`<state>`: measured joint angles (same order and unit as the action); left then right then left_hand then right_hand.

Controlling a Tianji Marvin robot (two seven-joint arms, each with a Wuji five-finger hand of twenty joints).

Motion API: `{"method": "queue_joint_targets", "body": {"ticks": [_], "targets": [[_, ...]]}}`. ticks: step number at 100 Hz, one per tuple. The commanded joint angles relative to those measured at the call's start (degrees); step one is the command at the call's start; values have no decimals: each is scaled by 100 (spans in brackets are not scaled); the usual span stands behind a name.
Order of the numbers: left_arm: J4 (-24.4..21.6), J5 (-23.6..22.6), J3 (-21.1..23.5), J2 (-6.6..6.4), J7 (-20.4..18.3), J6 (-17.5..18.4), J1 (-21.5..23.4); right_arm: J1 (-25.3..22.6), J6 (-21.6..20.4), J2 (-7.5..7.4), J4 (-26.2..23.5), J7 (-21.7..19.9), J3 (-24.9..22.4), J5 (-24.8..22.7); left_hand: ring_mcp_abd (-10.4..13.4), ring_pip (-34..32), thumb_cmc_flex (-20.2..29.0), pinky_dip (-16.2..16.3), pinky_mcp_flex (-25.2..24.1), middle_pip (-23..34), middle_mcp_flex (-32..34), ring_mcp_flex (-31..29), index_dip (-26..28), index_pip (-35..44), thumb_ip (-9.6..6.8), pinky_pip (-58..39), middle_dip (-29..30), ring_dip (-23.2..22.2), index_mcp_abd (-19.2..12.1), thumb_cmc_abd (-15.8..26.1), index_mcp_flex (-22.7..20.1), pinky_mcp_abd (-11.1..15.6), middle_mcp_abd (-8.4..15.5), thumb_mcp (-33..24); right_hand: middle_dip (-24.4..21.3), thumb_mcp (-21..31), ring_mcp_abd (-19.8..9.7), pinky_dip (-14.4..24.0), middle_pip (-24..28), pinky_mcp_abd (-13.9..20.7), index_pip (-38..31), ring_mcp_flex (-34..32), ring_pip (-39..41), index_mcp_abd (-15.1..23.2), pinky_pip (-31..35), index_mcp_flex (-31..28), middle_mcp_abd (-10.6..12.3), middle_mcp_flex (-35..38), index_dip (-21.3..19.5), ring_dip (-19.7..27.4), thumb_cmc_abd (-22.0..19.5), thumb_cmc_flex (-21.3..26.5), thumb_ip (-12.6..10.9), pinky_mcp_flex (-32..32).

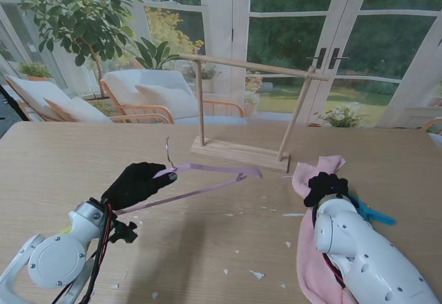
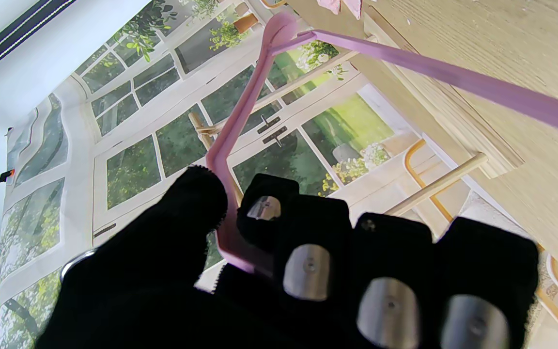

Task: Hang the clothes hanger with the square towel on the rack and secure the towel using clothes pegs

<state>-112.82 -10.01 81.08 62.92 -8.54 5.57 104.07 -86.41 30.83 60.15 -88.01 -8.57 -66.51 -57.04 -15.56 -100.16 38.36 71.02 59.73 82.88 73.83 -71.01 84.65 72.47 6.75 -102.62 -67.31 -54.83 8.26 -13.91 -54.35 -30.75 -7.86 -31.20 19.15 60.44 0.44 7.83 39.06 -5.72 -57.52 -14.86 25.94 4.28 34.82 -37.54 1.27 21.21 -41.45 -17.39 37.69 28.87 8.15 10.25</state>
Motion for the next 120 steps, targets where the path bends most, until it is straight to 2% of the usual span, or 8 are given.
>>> {"method": "queue_joint_targets", "body": {"ticks": [1,17,28,39,55,60,75,120], "targets": [[-38,30,-3,22,-83,-38,8,-155,-84,87,-245,129,-36,14,-99,-614,171,336,73,-14,221,-141,262,358,-225,-1735,-55,-66,368,385,-444,-116,215,-67,81,267,226,2670,53,-70,-352,-295,266,469,446,162,-153,210,-458,-156,-293,327,-98,227],[-40,72,-30,24,-105,-139,-22,-564,-232,190,-789,602,-355,195,-136,-611,232,339,65,-41,173,-139,283,328,-208,-1735,-55,-68,382,466,-364,-152,192,32,153,100,489,2824,111,-94,-307,-1867,974,988,1975,669,-156,1407,-1205,-551,-732,472,-272,1148],[-35,97,-49,26,-114,-202,-55,-840,-324,254,-1202,825,-555,402,-142,-611,261,343,63,-46,162,-139,298,324,-207,-1735,-60,-72,380,487,-349,-167,185,92,267,-62,399,2824,438,-43,-250,-2820,1715,1319,3065,818,-11,2129,-1481,-933,-920,573,-321,1707],[-23,138,-84,33,-116,-304,-109,-1107,-434,312,-1618,1003,-721,655,-143,-613,283,345,63,-49,151,-139,308,321,-210,-1735,-63,-76,380,491,-329,-170,181,120,587,-297,312,2821,1222,20,-196,-3466,2678,1539,3984,936,122,2612,-1656,-1376,-1111,728,-344,2139],[-17,198,-173,70,-4,-493,-193,-1504,-665,363,-2215,1178,-913,827,-157,-615,319,357,59,-48,112,-138,320,315,-212,-1735,-72,-84,399,514,-312,-182,157,173,1295,-611,147,2950,2471,184,-154,-3812,4161,1624,4953,1022,322,2716,-1730,-1947,-1304,890,-352,2432],[-12,202,-207,85,48,-554,-226,-1631,-745,371,-2401,1201,-971,865,-156,-615,318,362,57,-47,104,-138,326,312,-210,-1735,-72,-87,400,538,-282,-188,155,193,1450,-676,90,2992,2734,236,-160,-3876,4496,1573,5183,1055,285,2713,-1726,-2046,-1344,921,-354,2482],[8,224,-333,137,231,-792,-344,-2049,-1015,388,-2958,1265,-1141,917,-170,-617,346,374,55,-44,74,-137,340,317,-207,-1735,-76,-97,404,575,-261,-199,146,243,1683,-739,-15,3075,3051,298,-178,-3991,4935,1476,5548,1077,163,2749,-1687,-2160,-1365,950,-367,2593],[257,279,-852,236,439,-1648,-909,-2907,-1758,419,-4396,1282,-1489,1245,-208,-607,438,392,46,-19,10,-136,385,328,-193,-1735,-87,-126,408,681,-194,-256,113,427,1756,-758,61,3076,3057,241,-173,-4122,5067,1322,5737,996,4,2829,-1622,-2157,-1327,1047,-386,2708]]}}
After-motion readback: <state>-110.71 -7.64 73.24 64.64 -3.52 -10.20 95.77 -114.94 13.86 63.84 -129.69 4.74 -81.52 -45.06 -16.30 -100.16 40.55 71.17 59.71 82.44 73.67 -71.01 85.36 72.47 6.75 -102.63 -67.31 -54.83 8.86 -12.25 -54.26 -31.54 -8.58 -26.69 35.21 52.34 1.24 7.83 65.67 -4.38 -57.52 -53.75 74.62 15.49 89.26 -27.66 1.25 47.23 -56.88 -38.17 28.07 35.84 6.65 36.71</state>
